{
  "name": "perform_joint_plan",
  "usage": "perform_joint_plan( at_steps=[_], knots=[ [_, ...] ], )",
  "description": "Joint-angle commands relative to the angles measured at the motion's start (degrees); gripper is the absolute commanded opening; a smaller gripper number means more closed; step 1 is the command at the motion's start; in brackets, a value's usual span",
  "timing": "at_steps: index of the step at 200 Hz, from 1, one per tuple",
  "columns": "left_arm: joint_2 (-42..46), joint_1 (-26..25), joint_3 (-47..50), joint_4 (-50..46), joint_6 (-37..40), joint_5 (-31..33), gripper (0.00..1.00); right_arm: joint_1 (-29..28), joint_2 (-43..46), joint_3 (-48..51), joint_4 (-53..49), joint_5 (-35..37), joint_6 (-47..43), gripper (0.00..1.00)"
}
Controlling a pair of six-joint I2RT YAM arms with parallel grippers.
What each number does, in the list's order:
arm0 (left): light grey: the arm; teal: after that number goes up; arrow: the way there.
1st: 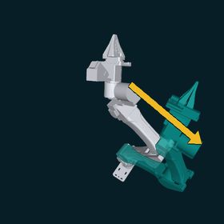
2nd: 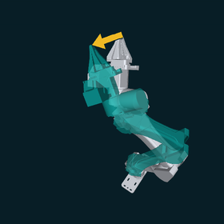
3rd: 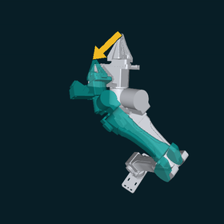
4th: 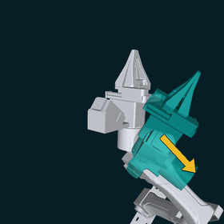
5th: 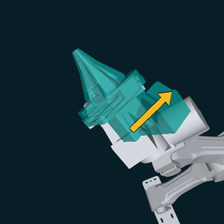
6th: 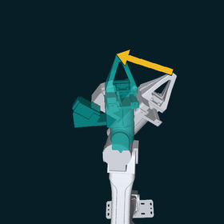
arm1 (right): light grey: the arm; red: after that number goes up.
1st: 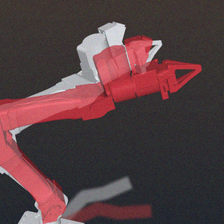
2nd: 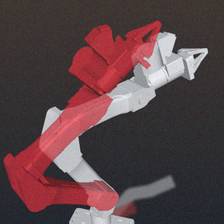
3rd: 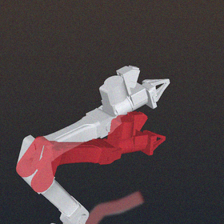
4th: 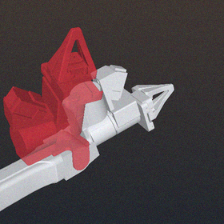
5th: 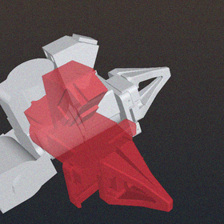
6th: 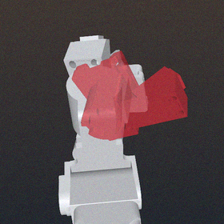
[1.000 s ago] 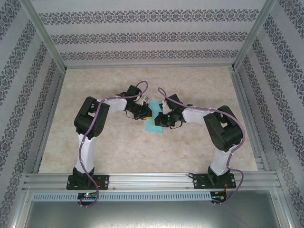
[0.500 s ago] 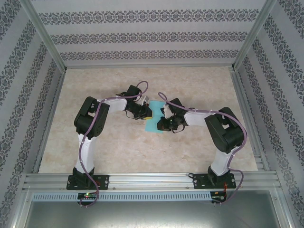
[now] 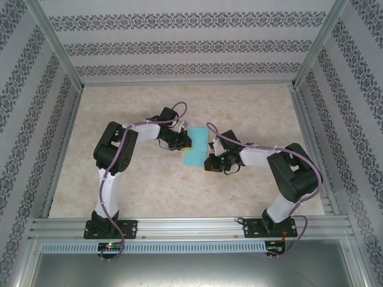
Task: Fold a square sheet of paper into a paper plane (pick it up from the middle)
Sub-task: Fold the triangle a second time at the center of the table.
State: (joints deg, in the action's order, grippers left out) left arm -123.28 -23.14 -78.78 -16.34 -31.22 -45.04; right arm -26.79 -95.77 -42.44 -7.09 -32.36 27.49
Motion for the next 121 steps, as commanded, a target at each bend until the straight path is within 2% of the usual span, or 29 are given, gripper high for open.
perform_joint_plan(
  at_steps=[1, 34, 65, 121],
  knots=[
    [-3.27, 1.05, 0.24, -4.84, 1.65, 4.68, 0.12, 1.54, 3.04, 1.25, -0.78, -3.65, 2.58, 0.08],
    [-2.06, 0.51, -0.26, -3.86, 0.55, 2.25, 0.14, 4.12, 3.45, -2.27, 0.94, -5.11, 3.90, 0.14],
    [0.35, 0.19, -0.71, -3.70, 0.21, 1.24, 0.20, 5.32, 0.52, -6.62, 0.22, -5.04, 2.62, 0.29],
    [4.98, 0.17, -1.54, -5.09, 0.89, 1.21, 0.34, 6.96, -5.79, -13.74, -2.14, -5.07, -1.30, 0.36]
  ],
)
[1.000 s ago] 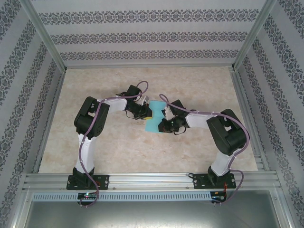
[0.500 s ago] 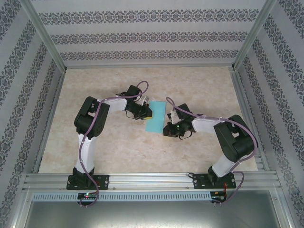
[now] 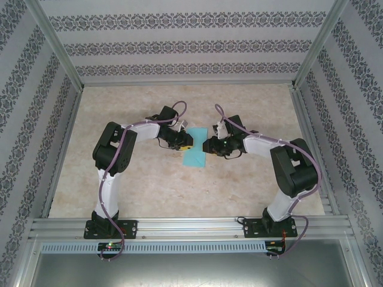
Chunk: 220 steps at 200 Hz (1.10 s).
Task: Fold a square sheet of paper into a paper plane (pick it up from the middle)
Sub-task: Fold the triangle a second time at the center of the table, then turn over the paper at the center of the table.
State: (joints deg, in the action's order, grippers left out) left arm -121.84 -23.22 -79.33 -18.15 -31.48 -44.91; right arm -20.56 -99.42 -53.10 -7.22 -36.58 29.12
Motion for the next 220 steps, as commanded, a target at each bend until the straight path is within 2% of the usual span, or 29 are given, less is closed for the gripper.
perform_joint_plan(
  at_steps=[1, 18, 59, 118, 176, 220],
  knots=[
    [3.63, 0.27, -1.00, -3.33, 1.16, 1.02, 0.34, 0.75, -2.21, -3.20, -2.01, -0.86, -2.98, 0.36],
    [4.97, 0.28, -1.00, -3.63, 1.33, 1.24, 0.40, 0.78, -2.99, -4.73, -1.48, -1.82, -3.29, 0.40],
    [7.01, 0.28, -1.70, -7.25, 3.94, 3.30, 0.46, 0.93, -6.02, -8.96, -3.31, -2.09, -5.46, 0.41],
    [10.28, 0.27, 0.42, -9.90, 6.61, 5.53, 0.56, 1.71, -8.10, -12.37, -7.81, 2.48, -10.55, 0.45],
    [13.08, 0.28, 5.77, -5.49, 4.87, 3.99, 0.60, 1.29, -11.89, -13.62, -9.62, -3.43, -12.77, 0.44],
    [13.12, 0.24, 8.10, -1.91, 3.32, 2.34, 0.61, 1.19, -10.89, -11.61, -7.83, -7.76, -12.56, 0.42]
  ],
)
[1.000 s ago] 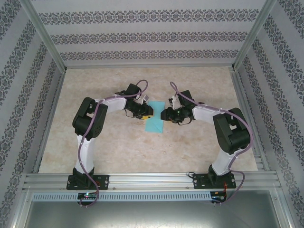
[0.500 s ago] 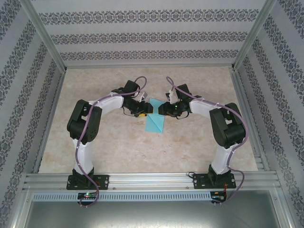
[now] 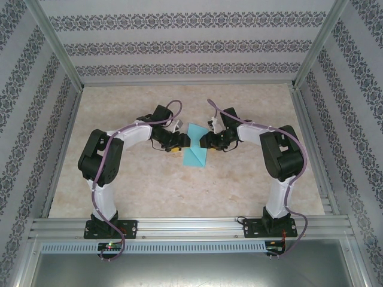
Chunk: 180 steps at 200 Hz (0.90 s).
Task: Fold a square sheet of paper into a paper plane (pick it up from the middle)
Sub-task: Turn over the paper at the center of the table.
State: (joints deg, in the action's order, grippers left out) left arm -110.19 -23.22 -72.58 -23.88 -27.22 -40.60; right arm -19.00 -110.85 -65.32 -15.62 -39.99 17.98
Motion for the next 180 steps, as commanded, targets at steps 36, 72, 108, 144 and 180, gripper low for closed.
perform_joint_plan(
  at_steps=[36, 72, 108, 144, 180],
  knots=[
    [1.21, 0.35, 3.23, 8.40, -3.17, -3.58, 0.61, -0.56, 0.27, 2.28, 3.05, -8.17, -0.24, 0.34],
    [1.06, 0.71, 5.60, 14.11, -5.91, -4.66, 0.62, -0.79, -0.29, 3.14, 4.16, -8.94, -0.25, 0.26],
    [0.33, 1.05, 6.99, 18.13, -7.60, -5.64, 0.63, -1.26, 0.34, 3.85, 6.74, -10.93, 1.52, 0.14],
    [1.07, 1.24, 8.49, 21.79, -9.11, -6.43, 0.65, -1.44, 3.04, 4.56, 8.83, -12.73, 3.49, 0.01],
    [4.43, 1.68, 10.15, 22.21, -9.51, -4.45, 0.68, -1.07, 6.93, 5.55, 12.18, -14.96, 6.98, 0.00]
  ],
)
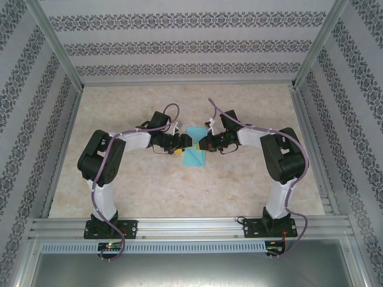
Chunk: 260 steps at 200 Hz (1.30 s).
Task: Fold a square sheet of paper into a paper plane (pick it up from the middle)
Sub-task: Turn over the paper at the center of the table.
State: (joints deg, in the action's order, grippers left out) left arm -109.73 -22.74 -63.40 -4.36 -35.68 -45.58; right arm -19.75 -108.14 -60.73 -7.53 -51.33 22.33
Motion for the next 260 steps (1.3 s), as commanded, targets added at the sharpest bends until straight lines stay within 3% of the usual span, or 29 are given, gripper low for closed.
perform_joint_plan(
  at_steps=[1, 83, 148, 199, 260],
  knots=[
    [4.07, 1.20, 0.98, 2.69, -1.06, 0.56, 0.69, -0.31, 4.28, 0.96, 4.14, -3.65, 2.72, 0.00],
    [8.33, 1.52, 5.29, 17.83, -12.53, -2.88, 0.72, -0.03, 8.88, 2.34, 10.99, -7.00, 9.67, 0.00],
    [6.17, 1.47, 5.61, 33.91, -23.76, -8.13, 0.71, 1.43, 10.14, 3.83, 16.39, -8.27, 14.48, 0.00],
    [6.63, 0.62, 4.43, 34.13, -25.45, -9.98, 0.70, 2.53, 9.22, 5.86, 21.36, -8.43, 17.67, 0.00],
    [6.70, -0.10, 3.04, 26.01, -20.73, -9.93, 0.69, 3.88, 9.07, 7.80, 24.05, -8.17, 19.98, 0.00]
  ],
)
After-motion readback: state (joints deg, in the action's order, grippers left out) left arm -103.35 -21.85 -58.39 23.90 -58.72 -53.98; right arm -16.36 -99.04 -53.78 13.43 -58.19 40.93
